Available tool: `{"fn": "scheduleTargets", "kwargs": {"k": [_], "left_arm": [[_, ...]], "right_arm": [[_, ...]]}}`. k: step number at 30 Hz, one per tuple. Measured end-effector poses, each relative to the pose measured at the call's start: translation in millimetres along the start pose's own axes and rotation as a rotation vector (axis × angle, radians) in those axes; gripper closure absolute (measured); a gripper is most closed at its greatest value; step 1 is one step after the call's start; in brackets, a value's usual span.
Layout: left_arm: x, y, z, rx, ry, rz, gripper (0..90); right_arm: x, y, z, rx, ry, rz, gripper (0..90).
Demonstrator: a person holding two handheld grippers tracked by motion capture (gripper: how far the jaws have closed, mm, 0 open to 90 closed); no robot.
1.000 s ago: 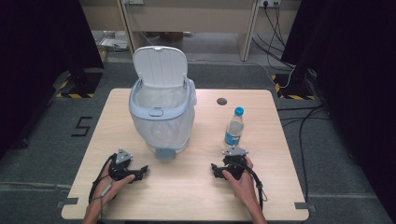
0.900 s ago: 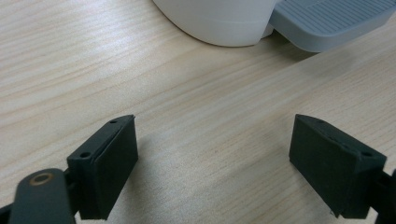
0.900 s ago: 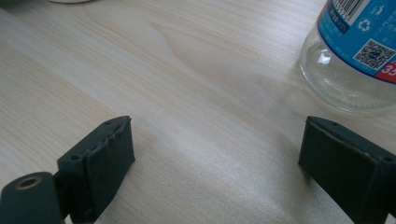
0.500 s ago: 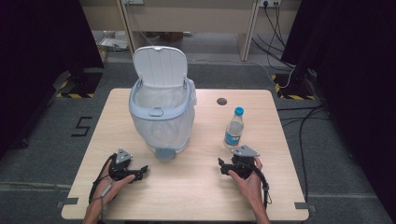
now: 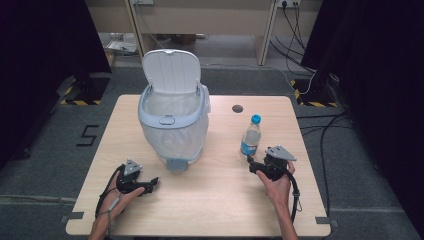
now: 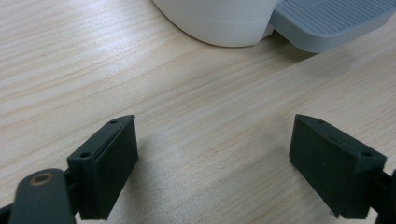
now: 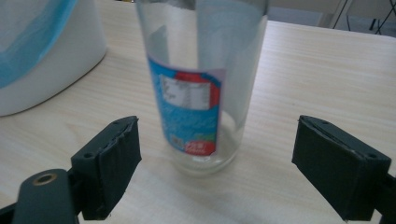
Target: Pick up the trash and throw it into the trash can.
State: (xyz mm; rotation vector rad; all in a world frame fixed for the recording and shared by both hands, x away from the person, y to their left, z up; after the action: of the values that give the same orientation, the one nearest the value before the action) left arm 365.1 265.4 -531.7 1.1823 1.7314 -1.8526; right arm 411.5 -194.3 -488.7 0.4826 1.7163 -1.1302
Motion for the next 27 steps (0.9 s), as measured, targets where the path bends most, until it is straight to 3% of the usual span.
{"fn": "scheduleTargets", "kwargs": {"k": [4,7,13,15,20,27], "left_arm": [[0.0,0.0,0.0,0.000,0.000,0.000,14.4],[0.0,0.0,0.0,0.000,0.000,0.000,14.4],[0.0,0.0,0.0,0.000,0.000,0.000,14.4],[0.0,0.0,0.0,0.000,-0.001,0.000,14.4],[0.0,0.0,-0.1,0.000,0.000,0.000,14.5],[-0.5,0.5,0.0,-0.002,-0.003,-0.001,14.5]], "right_arm": [[-4.5,3.3,2.3,-0.006,0.006,0.030,15.3],[-1.3,7.2,5.0,0.000,0.003,0.006,15.2],[-0.8,14.6,6.5,-0.022,0.004,0.021,15.3],[-3.4,19.3,4.1,-0.030,-0.027,-0.003,15.3],[-10.4,23.5,3.0,-0.035,-0.014,0.033,16.0],[-5.1,36.8,5.1,-0.064,0.003,0.032,16.5]]}}
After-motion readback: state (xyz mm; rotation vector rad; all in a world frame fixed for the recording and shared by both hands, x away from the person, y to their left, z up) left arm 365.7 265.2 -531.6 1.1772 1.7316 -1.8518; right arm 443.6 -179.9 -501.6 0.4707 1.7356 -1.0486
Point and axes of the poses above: each handheld gripper's, and its own axes: y roughly forward along the jaws, x roughly out of its underside, z roughly to its right, the point moved 1 cm from there along y, roughly forward along the jaws, and after that the axes turned 10 degrees about -x, right-handed, at the moved point
